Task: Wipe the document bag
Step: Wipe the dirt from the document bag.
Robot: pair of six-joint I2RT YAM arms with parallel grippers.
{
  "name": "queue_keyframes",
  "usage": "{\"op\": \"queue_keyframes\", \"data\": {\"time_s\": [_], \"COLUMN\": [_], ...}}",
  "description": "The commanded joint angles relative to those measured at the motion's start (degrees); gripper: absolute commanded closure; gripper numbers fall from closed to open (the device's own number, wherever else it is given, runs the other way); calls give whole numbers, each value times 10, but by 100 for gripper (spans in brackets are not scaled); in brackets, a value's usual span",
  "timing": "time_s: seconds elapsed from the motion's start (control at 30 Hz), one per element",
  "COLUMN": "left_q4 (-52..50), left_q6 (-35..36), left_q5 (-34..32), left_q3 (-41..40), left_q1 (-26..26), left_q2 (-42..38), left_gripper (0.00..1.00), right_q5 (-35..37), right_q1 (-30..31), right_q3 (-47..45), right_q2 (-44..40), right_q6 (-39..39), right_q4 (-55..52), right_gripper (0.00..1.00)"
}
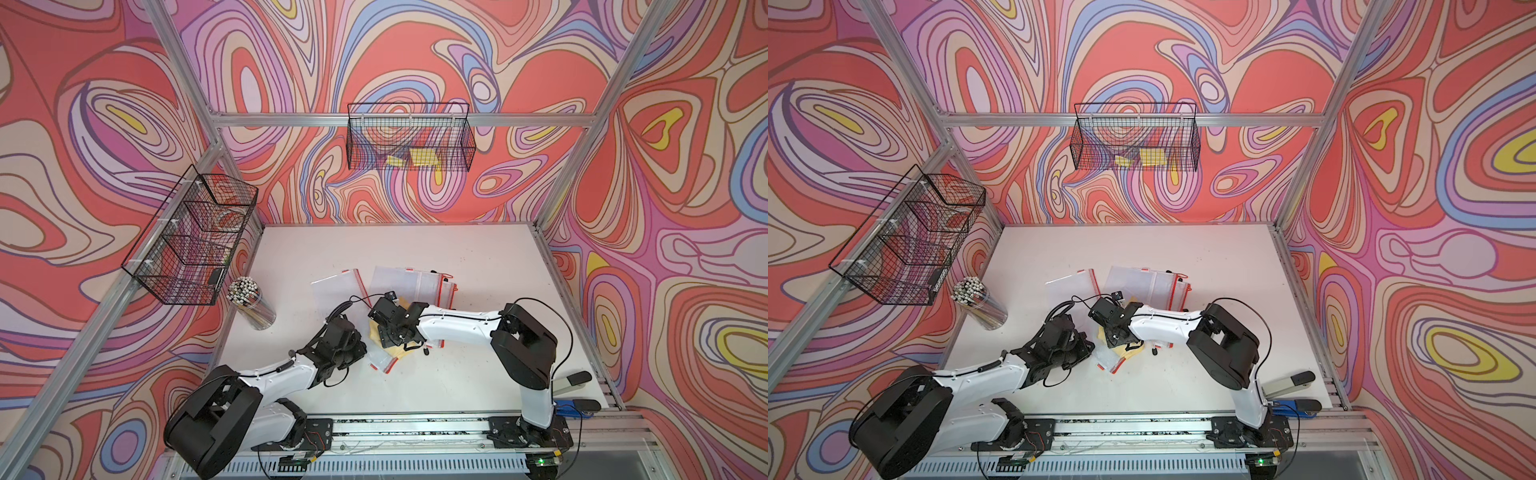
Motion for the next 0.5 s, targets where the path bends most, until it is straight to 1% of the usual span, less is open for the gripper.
{"op": "queue_keyframes", "data": {"time_s": [0.0, 0.17, 0.27, 0.47], "left_q4": [-9, -8, -9, -10], "left_q6": [2, 2, 3, 3], "left_q5": [5, 4, 3, 2], "left_q3": [1, 0, -1, -2], "left_q1": [3, 2, 2, 2], "left_q2": [13, 12, 12, 11], "left_gripper": [100, 100, 100, 100], "right_q5": [-27, -48, -67, -52], "right_q1": [1, 1, 1, 0], "right_q3": [-14, -18, -15, -20], "right_q2": [-43, -71, -60, -27], "right_q6": [5, -13, -18, -13], "right_q4": [35, 55, 51, 33], "right_gripper": [24, 22, 22, 24]}}
